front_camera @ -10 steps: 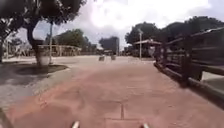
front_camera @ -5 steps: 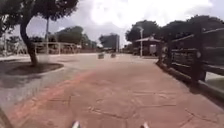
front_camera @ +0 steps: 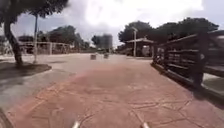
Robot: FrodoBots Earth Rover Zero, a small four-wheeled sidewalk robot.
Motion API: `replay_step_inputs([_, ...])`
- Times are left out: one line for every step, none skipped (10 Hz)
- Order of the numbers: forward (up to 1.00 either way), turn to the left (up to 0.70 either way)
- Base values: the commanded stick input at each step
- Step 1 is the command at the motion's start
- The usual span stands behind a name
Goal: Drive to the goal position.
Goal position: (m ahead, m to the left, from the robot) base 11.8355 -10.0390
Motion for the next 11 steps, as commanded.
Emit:
replay_step_inputs([0.70, 0.00])
replay_step_inputs([0.70, -0.04])
replay_step_inputs([0.70, -0.22])
replay_step_inputs([0.70, -0.33])
replay_step_inputs([0.70, -0.33])
replay_step_inputs([0.70, -0.33])
replay_step_inputs([0.70, -0.33])
replay_step_inputs([0.70, -0.33])
replay_step_inputs([0.70, -0.33])
replay_step_inputs([0.70, -0.31])
replay_step_inputs([0.70, -0.29])
